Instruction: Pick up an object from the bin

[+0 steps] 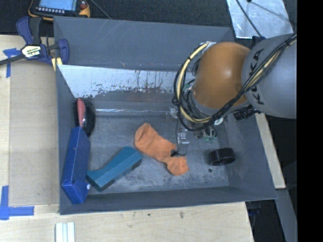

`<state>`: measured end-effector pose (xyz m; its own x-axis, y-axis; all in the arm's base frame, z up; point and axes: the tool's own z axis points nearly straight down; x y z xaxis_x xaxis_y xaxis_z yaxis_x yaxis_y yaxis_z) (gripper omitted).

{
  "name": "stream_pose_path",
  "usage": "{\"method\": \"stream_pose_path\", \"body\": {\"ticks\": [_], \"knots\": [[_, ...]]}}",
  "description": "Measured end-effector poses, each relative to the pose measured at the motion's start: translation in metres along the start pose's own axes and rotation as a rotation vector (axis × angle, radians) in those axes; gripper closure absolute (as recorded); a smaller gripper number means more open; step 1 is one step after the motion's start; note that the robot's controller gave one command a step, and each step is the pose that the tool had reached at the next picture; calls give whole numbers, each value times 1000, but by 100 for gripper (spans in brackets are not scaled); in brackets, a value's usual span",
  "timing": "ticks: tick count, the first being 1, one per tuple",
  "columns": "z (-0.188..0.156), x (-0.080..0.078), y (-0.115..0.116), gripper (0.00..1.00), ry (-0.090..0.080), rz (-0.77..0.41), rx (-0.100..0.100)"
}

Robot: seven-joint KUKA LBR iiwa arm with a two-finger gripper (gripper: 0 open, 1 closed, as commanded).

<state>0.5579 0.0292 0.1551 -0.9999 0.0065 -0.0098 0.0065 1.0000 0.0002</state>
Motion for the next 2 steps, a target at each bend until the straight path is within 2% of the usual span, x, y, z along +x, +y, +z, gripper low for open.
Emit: {"method": "stream_pose_path", "body": {"ticks": [1,2], "knots": [[61,16,12,0,4,-24,0],[78,-32,32,100,3,45,-1]]}}
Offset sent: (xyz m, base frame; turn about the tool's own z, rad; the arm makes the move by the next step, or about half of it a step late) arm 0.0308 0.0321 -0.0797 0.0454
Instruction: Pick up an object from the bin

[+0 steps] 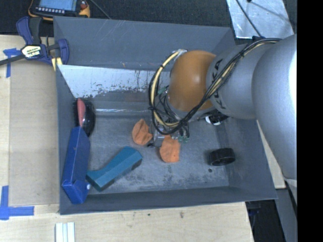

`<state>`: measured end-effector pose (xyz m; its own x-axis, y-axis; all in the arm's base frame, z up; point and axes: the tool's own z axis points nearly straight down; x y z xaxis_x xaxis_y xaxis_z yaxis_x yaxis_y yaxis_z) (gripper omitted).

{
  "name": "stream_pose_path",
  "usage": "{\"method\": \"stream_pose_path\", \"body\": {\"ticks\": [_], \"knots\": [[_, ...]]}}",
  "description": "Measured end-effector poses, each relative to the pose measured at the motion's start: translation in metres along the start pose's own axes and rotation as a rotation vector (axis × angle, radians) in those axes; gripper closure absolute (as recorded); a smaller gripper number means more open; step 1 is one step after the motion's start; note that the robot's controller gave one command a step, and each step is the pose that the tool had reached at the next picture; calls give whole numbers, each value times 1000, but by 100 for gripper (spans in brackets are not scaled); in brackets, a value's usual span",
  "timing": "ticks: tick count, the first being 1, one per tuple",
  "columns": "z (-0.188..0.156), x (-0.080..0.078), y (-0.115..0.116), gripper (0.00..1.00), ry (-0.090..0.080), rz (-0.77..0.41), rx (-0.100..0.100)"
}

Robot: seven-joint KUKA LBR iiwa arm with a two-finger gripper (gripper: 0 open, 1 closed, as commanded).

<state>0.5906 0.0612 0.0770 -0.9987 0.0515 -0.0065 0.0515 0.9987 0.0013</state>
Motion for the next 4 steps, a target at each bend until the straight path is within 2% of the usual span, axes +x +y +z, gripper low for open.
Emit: {"method": "stream_pose_path", "body": {"ticks": [1,2,3,4], "knots": [[0,0,0,100,0,0,0],[-56,3,-2,100,9,7,2],[-58,-4,-17,100,-10,-30,0],[1,12,-61,100,1,-46,1]]}}
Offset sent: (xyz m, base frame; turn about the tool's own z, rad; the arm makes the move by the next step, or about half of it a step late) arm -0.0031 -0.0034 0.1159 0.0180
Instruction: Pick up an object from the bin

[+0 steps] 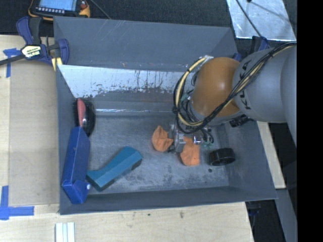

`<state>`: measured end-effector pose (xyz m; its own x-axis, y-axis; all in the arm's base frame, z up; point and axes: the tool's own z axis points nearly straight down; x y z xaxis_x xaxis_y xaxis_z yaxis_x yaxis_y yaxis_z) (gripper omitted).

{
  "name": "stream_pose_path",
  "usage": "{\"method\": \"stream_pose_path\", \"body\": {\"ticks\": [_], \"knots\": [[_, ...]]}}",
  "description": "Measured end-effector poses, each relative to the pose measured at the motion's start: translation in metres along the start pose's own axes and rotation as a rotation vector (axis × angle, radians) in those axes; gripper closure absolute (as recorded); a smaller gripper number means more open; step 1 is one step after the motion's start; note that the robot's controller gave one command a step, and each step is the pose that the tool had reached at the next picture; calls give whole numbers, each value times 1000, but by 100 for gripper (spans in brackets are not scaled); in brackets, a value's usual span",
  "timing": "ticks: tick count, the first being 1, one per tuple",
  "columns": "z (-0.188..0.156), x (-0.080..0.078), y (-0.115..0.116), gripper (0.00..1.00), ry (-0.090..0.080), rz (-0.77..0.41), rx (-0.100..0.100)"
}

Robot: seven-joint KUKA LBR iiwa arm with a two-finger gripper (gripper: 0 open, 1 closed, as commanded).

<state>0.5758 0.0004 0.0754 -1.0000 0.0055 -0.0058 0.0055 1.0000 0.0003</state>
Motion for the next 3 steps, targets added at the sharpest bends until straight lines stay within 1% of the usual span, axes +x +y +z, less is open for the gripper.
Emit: {"method": "stream_pose_path", "body": {"ticks": [1,2,3], "knots": [[-33,15,8,100,13,3,2],[4,-2,-53,100,1,-160,1],[4,-2,-53,100,1,-160,1]]}}
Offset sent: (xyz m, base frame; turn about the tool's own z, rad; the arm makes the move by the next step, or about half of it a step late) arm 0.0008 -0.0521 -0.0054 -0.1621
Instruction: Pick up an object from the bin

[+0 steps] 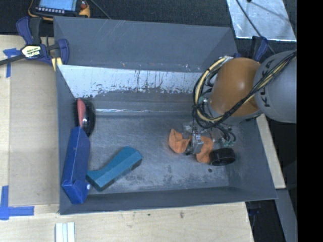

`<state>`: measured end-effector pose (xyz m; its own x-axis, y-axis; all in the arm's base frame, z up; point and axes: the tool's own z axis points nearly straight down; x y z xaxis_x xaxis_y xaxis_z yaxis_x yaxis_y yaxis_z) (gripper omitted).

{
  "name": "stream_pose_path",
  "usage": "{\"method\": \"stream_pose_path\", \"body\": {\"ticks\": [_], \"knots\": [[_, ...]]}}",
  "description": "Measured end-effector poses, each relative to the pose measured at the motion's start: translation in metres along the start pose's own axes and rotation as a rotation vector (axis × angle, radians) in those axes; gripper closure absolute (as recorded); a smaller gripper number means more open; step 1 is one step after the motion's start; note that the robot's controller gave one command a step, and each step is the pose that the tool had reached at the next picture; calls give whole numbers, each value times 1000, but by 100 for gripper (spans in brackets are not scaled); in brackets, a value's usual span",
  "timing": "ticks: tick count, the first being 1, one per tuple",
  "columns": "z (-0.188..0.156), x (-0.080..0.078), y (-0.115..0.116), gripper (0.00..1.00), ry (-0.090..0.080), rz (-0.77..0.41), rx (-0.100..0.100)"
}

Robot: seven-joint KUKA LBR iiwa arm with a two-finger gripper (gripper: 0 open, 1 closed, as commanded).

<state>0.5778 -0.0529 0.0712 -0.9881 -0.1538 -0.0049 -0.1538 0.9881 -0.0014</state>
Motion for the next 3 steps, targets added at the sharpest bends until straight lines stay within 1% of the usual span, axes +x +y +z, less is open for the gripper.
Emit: {"method": "stream_pose_path", "body": {"ticks": [1,2,3], "knots": [[-2,0,0,100,2,0,-1],[-40,14,-4,100,-4,-15,1],[-202,-26,-24,100,-9,-85,3]]}}
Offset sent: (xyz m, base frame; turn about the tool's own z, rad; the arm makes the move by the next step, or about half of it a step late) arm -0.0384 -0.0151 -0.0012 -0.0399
